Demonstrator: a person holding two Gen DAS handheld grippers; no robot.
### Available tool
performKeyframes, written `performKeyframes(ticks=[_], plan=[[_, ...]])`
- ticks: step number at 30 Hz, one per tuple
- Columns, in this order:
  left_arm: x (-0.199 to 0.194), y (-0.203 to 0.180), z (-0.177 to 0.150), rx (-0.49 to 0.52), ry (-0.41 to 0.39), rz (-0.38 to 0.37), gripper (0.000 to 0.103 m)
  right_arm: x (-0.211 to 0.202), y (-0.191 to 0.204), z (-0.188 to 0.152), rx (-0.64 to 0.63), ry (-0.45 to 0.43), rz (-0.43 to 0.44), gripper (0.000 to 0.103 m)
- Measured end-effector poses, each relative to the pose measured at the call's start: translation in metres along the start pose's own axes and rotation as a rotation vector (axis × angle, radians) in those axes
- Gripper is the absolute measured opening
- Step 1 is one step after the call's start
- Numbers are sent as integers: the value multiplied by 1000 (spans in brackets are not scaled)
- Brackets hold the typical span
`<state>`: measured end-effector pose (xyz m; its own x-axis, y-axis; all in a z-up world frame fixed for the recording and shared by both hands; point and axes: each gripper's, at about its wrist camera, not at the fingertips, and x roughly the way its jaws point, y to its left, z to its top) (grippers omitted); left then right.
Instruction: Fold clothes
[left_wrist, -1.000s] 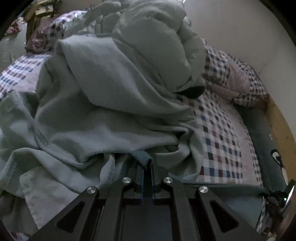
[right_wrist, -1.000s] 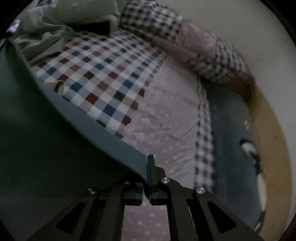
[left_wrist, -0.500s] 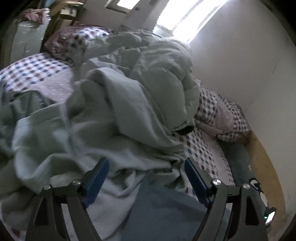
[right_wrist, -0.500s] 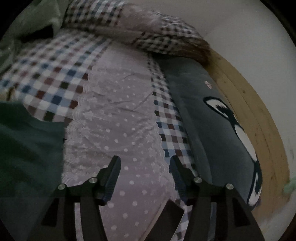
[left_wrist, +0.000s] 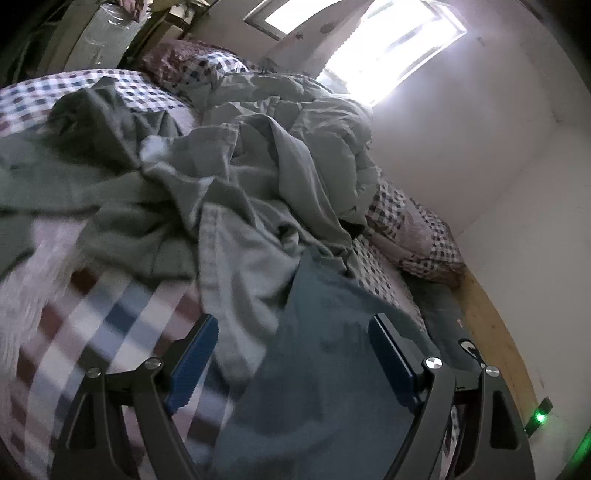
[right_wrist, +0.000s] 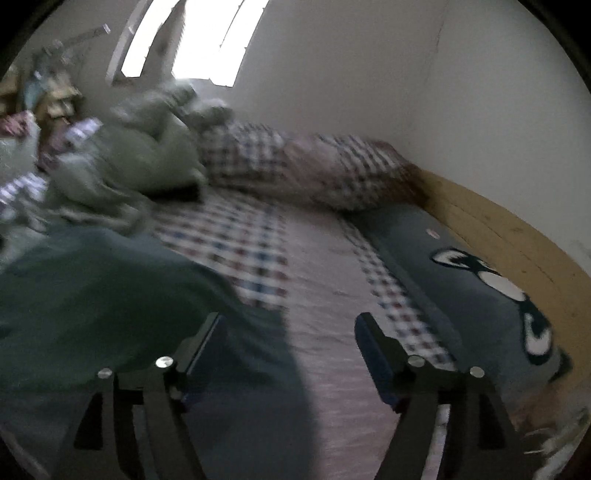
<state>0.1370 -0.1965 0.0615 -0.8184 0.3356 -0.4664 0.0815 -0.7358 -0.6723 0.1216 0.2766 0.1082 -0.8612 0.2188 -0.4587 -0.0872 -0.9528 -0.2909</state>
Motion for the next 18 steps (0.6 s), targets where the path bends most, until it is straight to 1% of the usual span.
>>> performKeyframes(ticks=[3,4,6,8,11,13,16,18], plan=[[-7,8,-21,-10,24,-13,87,-27,40,-8,26,-65,58,84],[-8,12,-27,-19,35,-17,87,-35,56,-12,23,-91,89,87],[-8,22,-40,-57,57,-13,87,-48,88,-22,12,-132,142,88],[-7,33,-53,-96,85,-28,87,-56,116,-32,6,-162,193,88],[-3,42,-68,-127,132,-44,87,-63,153,-49,-3,-178,271,89],[-1,48,-77,-156,160,-68,87,-66,175,-61,-38,-179,313,88],[1,50,-83,-147,157,-88,87,-69,206,-73,-125,-184,354,89],[1,51,-84,-143,150,-95,87,-74,228,-78,-174,-204,384,89]])
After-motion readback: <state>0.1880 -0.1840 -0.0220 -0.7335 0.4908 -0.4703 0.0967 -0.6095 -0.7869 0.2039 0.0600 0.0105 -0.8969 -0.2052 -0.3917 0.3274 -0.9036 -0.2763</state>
